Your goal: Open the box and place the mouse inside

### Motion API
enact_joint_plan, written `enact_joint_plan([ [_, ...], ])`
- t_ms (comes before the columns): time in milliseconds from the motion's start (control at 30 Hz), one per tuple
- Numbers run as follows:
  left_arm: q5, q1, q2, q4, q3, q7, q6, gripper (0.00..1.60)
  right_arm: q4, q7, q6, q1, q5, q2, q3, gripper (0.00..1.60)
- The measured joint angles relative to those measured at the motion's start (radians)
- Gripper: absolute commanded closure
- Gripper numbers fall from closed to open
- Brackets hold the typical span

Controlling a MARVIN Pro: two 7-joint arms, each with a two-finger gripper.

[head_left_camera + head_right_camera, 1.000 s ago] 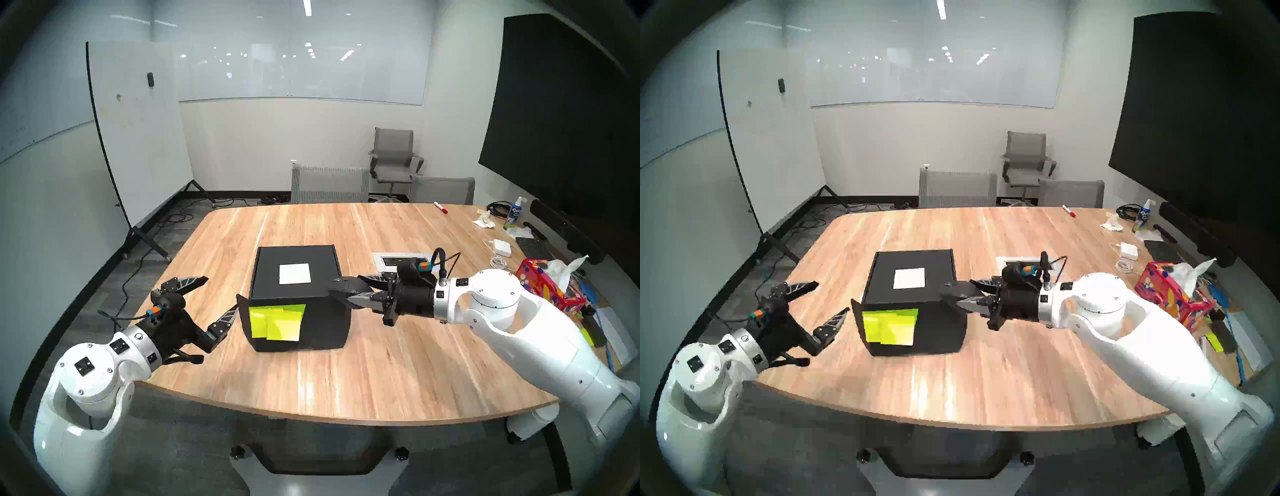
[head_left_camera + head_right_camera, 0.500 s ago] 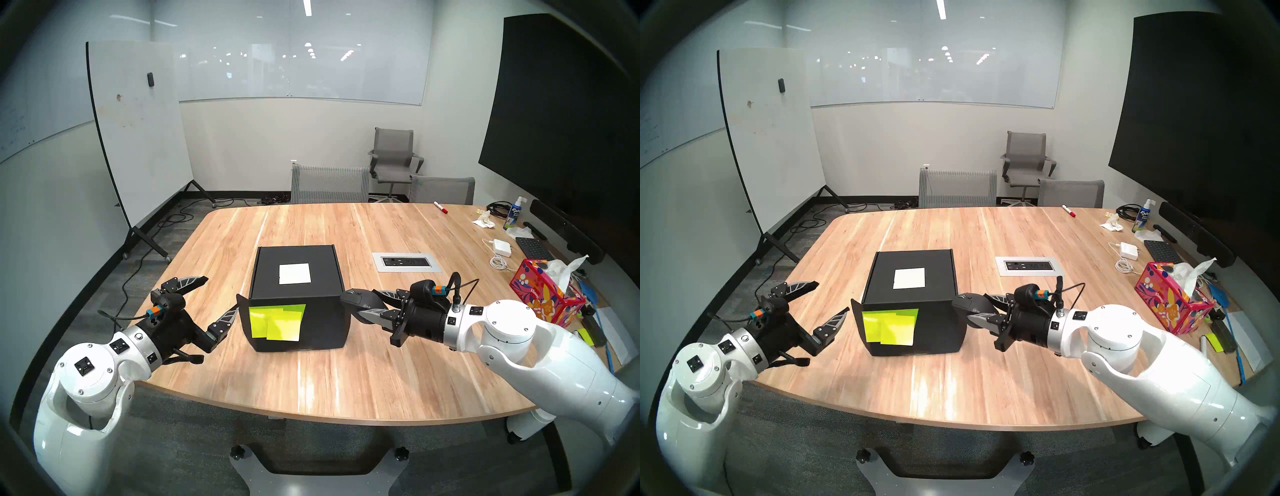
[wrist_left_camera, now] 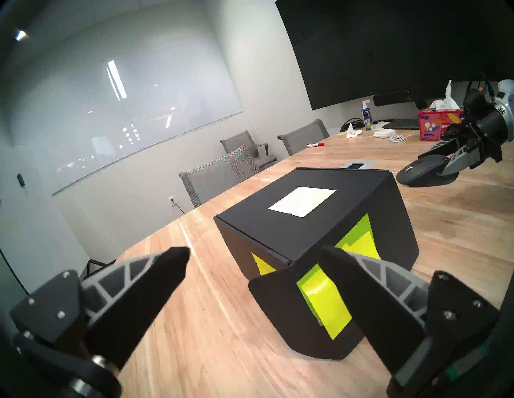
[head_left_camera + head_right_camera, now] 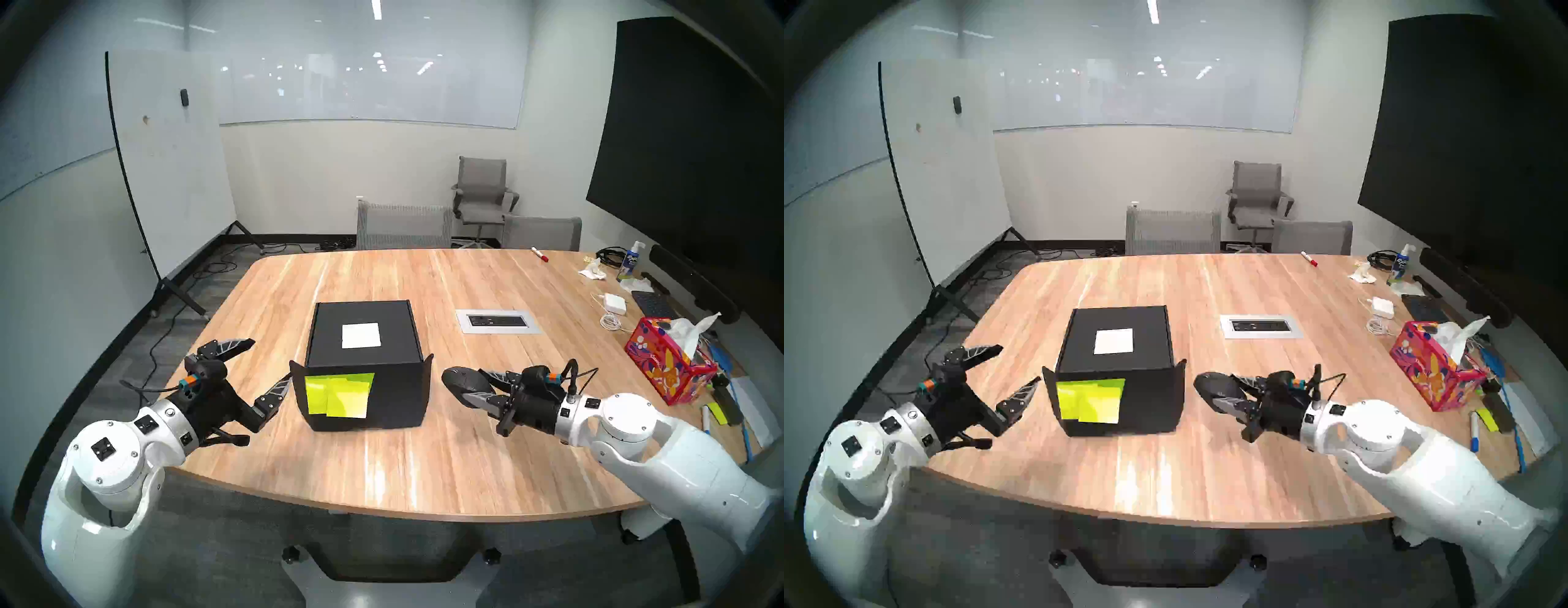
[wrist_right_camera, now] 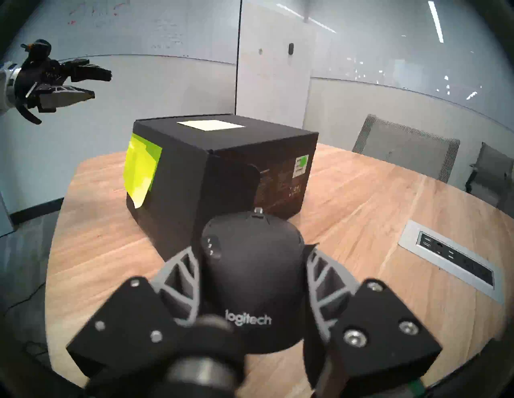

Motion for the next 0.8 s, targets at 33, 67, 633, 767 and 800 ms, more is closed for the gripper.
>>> enact_joint_plan([
  [33,0.0,0.0,0.0,0.0,0.0,0.0,0.0,0.0,0.015,0.009,-0.004,0.006,-0.004,-0.007,-0.002,1.6],
  [67,0.0,0.0,0.0,0.0,0.0,0.0,0.0,0.0,0.029,0.019,-0.009,0.012,-0.008,-0.015,-0.005,1.6],
  [633,0.0,0.0,0.0,0.0,0.0,0.0,0.0,0.0,0.156,0.1,-0.059,0.065,-0.026,-0.108,-0.016,1.6],
  [767,0.0,0.0,0.0,0.0,0.0,0.0,0.0,0.0,0.155,0.102,-0.063,0.062,-0.022,-0.116,-0.015,1.6],
  [800,0.0,0.0,0.0,0.0,0.0,0.0,0.0,0.0,0.15,0.1,-0.063,0.057,-0.018,-0.118,-0.014,1.6],
])
